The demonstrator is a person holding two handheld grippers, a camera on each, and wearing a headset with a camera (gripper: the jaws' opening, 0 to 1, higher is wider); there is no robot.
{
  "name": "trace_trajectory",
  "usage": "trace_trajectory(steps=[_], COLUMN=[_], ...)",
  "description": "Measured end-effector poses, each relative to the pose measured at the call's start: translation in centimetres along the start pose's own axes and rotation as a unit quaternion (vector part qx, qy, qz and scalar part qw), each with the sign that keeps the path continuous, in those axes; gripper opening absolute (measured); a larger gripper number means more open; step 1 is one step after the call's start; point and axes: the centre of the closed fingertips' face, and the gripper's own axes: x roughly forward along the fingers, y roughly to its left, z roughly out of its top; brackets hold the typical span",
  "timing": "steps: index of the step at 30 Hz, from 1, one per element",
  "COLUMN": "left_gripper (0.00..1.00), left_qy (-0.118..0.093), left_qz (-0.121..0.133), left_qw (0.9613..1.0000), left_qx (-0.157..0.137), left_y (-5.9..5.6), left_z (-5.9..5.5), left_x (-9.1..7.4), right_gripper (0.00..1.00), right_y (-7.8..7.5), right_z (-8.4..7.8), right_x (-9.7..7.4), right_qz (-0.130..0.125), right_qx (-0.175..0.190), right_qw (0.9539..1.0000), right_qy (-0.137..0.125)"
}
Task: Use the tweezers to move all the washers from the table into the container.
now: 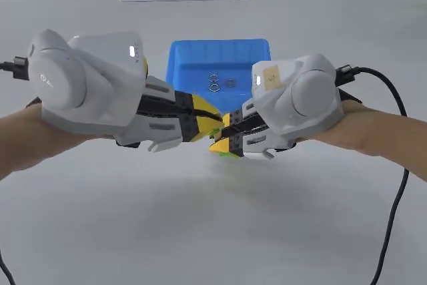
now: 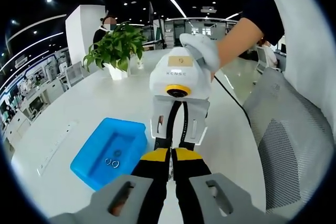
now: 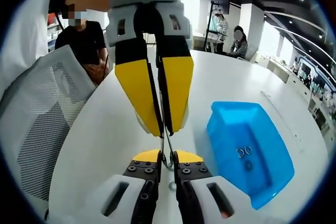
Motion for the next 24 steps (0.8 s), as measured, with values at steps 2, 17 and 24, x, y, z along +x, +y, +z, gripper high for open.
trace_trajectory(steps=[2,17,24], left_gripper=[0.06,0.17,0.18], left_qy=[0.003,0.026,0.034], left_qz=[0.000,-0.007,0.007], left_qw=[0.9998,0.9993,0.9991], left_qx=[-0.018,-0.024,-0.022], left_y=[0.0,-0.6,-0.9], left_z=[0.0,-0.7,-1.1], left_x=[0.0,-0.7,-1.7], right_gripper=[0.10,0.10,0.10], right_y=[0.0,-0.3,-0.3], right_z=[0.0,0.3,0.7], right_x=[0.0,-0.4,-1.1], right_qz=[-0.002,-0.009,-0.014], right_qx=[0.001,0.012,0.018], right_qw=[1.0000,0.9999,0.9998], right_qy=[0.001,0.002,0.001])
